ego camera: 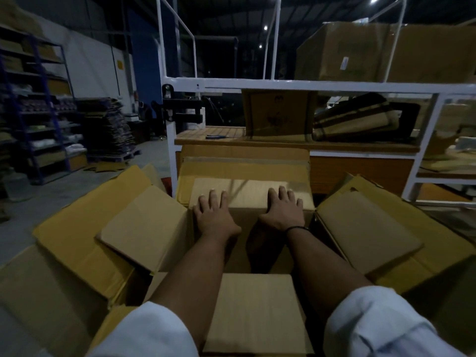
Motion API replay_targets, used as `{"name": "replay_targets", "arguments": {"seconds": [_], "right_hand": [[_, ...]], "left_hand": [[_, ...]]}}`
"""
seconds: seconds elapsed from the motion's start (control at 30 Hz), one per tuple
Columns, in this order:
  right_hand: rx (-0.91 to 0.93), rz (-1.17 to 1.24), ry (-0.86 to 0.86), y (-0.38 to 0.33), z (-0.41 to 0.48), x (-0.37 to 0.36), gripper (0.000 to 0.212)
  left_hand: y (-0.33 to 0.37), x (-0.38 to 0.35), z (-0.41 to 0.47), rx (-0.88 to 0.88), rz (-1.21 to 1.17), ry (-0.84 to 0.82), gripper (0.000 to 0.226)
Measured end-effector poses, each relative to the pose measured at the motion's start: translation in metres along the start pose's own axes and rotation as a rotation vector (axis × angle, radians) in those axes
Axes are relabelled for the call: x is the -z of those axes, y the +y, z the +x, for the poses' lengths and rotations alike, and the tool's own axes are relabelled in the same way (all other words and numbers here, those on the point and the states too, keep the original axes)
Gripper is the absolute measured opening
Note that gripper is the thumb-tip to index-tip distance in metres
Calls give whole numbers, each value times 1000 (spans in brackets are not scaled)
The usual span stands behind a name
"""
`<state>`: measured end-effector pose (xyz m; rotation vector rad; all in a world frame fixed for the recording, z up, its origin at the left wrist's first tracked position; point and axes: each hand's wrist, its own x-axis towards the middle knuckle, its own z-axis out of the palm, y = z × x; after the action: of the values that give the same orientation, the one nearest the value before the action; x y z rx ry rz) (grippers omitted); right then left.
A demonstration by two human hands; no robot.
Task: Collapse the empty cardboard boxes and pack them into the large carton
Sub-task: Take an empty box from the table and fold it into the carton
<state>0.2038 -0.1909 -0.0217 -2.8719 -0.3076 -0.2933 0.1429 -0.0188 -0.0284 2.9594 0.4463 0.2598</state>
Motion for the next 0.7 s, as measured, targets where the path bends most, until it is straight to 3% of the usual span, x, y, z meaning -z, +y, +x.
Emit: {"name": "replay_targets", "arguments": {"seconds": [0.1,0.17,0.7], "right_hand": [[-99,45,100,7,-7,0,88],[-148,31,63,17,-10,2,92],[-130,15,-62,25,-13,1,100]], "left_hand": [[-6,-3,-3,38,-35,33,119],[-10,-1,-3,41,-23,36,120],[-13,-8,-3,29,-44,9,118]]}}
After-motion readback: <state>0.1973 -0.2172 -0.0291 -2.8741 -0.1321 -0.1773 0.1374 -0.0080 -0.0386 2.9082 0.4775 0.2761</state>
